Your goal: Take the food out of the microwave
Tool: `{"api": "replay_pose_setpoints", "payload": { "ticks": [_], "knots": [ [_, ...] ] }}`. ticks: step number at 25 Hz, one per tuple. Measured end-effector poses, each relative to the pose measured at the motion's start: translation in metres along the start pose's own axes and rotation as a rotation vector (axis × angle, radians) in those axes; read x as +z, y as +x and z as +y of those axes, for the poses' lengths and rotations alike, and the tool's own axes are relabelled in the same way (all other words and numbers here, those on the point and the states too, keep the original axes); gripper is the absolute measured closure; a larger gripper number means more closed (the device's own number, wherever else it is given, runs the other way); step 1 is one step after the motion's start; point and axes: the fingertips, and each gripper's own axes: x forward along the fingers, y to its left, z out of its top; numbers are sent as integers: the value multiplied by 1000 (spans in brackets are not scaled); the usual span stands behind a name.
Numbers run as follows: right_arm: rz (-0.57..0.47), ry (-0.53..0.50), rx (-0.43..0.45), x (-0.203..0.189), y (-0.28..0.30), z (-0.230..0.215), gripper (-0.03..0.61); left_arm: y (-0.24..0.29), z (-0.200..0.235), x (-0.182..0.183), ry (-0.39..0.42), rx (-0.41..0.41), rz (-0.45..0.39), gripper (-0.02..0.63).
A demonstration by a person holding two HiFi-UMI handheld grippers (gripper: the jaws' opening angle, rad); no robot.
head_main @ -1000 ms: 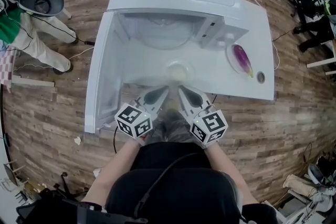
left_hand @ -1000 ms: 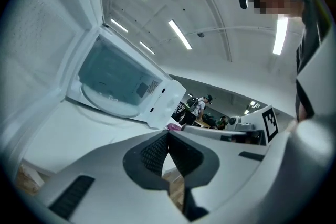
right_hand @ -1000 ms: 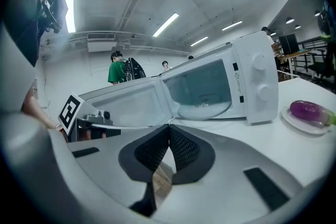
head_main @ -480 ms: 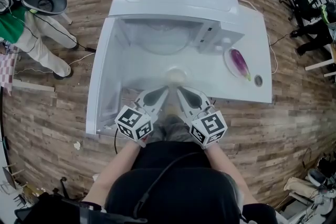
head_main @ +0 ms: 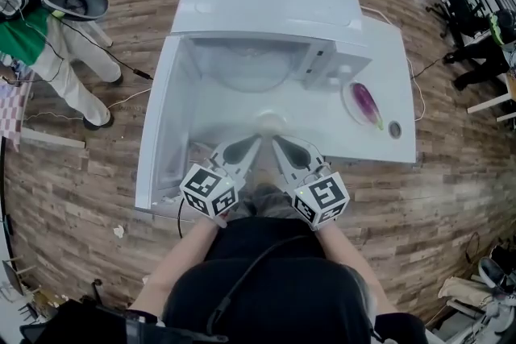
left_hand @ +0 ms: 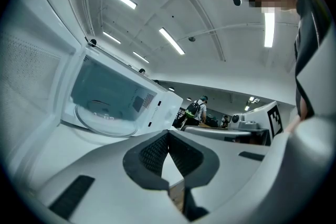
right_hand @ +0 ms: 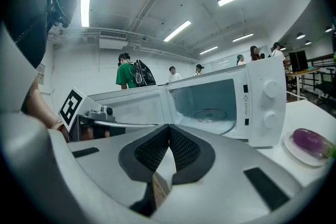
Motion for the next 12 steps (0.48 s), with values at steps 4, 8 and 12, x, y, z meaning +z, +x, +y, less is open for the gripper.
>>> {"api": "replay_pose_setpoints", "payload": {
  "ticks": [4,8,12],
  "knots": [
    [-4,-8,1,2,-2,3,558,-1,-3,1,6,3,-8,603],
    [-1,5,-6,-1,-4,1,558,-2,-2,0,8,14,-7,603],
    [0,17,-14,-5,-8,1,558,-5,-2,-6,-2,26,3,603]
  ]
}}
